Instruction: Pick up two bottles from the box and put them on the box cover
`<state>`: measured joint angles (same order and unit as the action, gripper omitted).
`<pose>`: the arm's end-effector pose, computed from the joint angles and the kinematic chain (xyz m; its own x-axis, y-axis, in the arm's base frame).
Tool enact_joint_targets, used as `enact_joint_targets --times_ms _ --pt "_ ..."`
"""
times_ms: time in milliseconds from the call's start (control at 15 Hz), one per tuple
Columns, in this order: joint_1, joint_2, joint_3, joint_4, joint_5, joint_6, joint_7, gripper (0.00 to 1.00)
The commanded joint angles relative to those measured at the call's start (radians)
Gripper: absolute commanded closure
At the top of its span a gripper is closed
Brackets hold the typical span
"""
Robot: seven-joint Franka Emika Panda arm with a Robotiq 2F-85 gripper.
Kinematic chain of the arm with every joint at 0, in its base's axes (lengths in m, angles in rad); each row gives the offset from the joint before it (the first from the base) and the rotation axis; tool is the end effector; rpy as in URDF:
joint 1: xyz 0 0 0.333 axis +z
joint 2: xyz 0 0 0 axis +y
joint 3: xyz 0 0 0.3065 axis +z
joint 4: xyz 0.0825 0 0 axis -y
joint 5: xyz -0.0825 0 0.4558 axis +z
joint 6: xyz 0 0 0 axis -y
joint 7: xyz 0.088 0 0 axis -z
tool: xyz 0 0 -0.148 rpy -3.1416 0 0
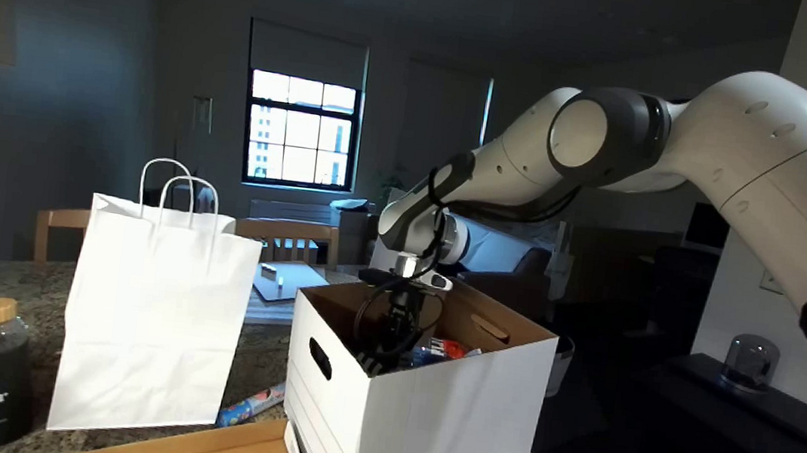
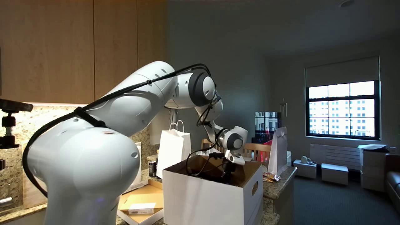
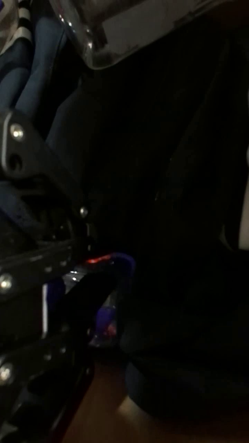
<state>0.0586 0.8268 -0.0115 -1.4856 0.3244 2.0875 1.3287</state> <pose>0.7268 0.0619 0.0720 0.0693 -0.9581 -0.2781 -0.9761 -0.1226 0.1792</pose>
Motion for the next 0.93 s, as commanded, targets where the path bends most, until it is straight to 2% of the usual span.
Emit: enact_joint_targets --times_ms 0,200,467,800,867 --pt "-0.002 -0.008 -0.003 0.001 -0.006 -0.012 -0.013 0.45" --pt "-0.001 -0.013 -0.005 -0.004 -0.008 -0.023 -0.013 0.25" --pt "0.014 -0.04 -0.028 -0.034 -0.032 0.022 0.003 0.02" --pt "0.004 -0.029 -0.018 -0.049 -0.01 0.019 -0.001 0.0" --pt "0.003 -0.03 -0.018 -0.052 -0.008 0.022 -0.003 0.22"
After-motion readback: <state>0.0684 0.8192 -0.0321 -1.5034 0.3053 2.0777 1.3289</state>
